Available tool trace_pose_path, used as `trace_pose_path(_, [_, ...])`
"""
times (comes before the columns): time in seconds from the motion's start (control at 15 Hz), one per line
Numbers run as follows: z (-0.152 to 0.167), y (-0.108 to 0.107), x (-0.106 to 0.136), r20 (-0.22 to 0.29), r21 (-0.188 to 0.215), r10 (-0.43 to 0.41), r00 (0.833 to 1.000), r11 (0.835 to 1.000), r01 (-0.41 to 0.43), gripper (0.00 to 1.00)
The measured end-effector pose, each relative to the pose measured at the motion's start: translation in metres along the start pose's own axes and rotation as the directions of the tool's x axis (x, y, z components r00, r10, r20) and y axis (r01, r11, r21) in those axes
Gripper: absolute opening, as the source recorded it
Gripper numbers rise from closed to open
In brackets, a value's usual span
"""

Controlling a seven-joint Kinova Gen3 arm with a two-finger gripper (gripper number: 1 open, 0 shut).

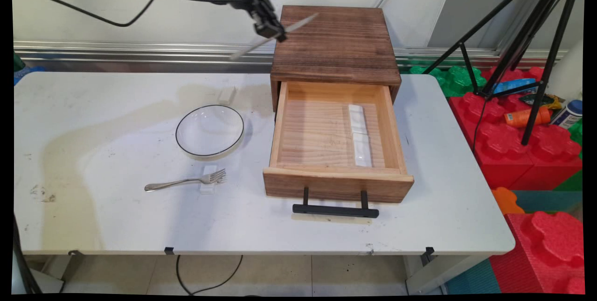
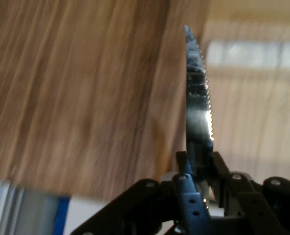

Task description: Place the picked object into the drawer

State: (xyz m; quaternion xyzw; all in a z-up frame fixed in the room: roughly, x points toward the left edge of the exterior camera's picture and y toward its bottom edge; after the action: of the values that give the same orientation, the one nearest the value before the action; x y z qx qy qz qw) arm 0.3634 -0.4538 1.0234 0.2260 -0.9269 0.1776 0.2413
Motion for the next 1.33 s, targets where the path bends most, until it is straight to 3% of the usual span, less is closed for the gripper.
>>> trace_pose_path(0.2, [0.010, 0.020, 0.032, -0.061, -0.046, 0.019, 0.998, 0.999, -0.021, 0.00])
trace_pose_path(0.6, [0.033, 0.044, 0.068, -0.118, -0.099, 0.041, 0.992, 0.994, -0.053, 0.00])
trace_pose_path(0.93, [0.070, 0.056, 0.087, -0.134, -0.133, 0.048, 0.990, 0.989, -0.066, 0.00])
trace_pose_path(1.33, [0.128, 0.061, 0.089, -0.114, -0.156, 0.062, 0.992, 0.985, -0.079, 0.00])
